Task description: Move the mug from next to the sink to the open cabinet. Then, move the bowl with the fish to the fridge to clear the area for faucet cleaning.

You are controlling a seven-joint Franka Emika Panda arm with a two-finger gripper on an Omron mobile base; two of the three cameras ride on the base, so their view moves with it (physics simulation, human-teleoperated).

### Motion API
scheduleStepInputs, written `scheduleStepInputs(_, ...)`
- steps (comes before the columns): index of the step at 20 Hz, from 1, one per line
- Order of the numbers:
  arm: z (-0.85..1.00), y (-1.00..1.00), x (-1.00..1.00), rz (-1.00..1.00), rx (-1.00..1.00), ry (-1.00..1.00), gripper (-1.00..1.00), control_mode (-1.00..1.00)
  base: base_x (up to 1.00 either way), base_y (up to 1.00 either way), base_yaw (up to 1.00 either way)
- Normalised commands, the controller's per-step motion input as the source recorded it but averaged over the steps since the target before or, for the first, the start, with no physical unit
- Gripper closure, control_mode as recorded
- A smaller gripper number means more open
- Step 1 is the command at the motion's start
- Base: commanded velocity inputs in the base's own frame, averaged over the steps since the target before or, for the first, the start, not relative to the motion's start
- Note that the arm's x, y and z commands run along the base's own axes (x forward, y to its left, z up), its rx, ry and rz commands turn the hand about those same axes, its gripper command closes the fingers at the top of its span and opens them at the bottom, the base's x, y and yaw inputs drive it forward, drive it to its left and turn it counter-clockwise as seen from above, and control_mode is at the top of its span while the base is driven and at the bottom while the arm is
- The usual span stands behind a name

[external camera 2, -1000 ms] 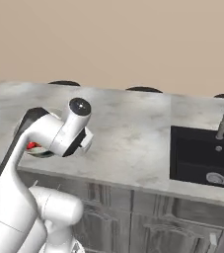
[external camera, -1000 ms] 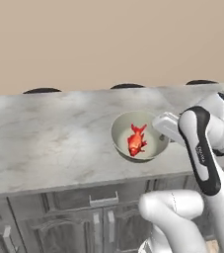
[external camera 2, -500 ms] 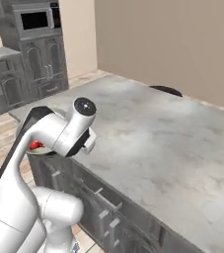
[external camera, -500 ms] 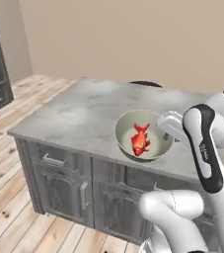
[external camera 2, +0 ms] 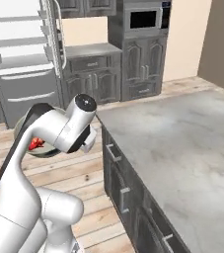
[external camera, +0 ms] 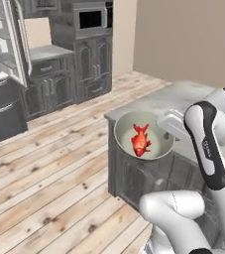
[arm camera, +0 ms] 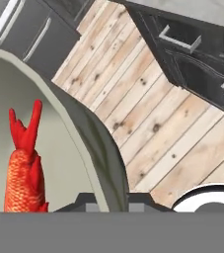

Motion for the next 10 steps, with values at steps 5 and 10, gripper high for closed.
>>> scheduleStepInputs(5, 0.0, 0.0, 0.0, 0.0, 0.0, 0.0, 1.0, 1.0, 0.86, 0.94, 0.43)
scheduleStepInputs(10, 0.0, 0.0, 0.0, 0.0, 0.0, 0.0, 1.0, 1.0, 1.0, 0.77, 0.2)
